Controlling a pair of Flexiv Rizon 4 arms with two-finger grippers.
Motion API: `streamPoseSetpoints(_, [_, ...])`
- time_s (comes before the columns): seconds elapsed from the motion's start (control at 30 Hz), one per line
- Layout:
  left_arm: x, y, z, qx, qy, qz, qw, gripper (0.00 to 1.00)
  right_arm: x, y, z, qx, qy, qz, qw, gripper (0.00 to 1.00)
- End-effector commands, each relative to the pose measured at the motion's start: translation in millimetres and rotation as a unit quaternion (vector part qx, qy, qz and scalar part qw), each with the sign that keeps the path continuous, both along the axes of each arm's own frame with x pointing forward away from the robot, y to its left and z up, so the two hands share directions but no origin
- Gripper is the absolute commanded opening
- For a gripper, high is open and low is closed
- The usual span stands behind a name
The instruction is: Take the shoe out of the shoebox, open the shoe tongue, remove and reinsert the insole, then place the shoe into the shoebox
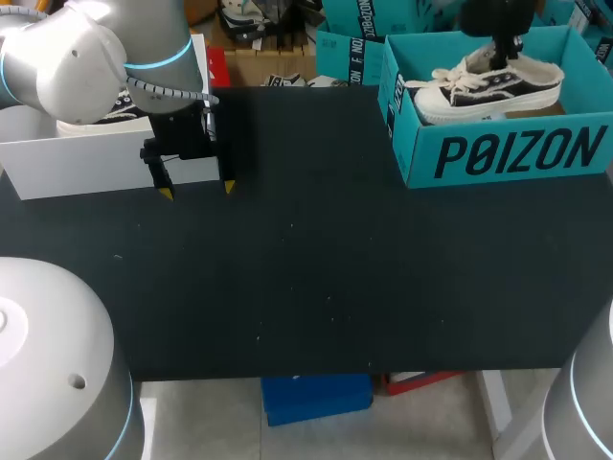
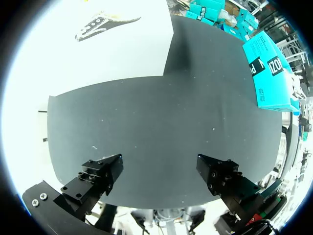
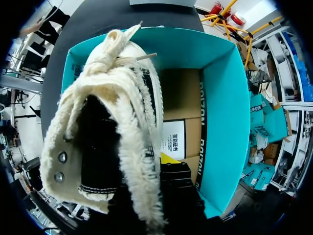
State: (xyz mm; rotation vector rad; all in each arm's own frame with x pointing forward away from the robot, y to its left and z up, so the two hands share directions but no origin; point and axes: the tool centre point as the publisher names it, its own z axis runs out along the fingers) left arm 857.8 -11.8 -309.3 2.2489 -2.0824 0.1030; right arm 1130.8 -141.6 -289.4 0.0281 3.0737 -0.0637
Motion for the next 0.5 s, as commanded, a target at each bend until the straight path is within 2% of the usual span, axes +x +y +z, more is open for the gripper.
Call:
streamPoseSetpoints(0.03, [-0.3,0.6,-0.5,-0.001,-0.001,-0.001,1.000,1.00,4.2,-6.4,-9.1,0.004,0.007,-0.007,1.000,0.00])
streamPoseSetpoints(0.3, [-0.3,0.6,-0.5,-0.001,-0.001,-0.001,1.000,1.00,-3.0,-16.1,-22.5,0.010,0.012,-0.009,1.000,0.00])
streamPoseSetpoints(0.5, [-0.3,0.6,-0.5,-0.001,-0.001,-0.001,1.000,1.00,-11.8,-31.6,-37.0,0.013,0.020,-0.016,1.000,0.00])
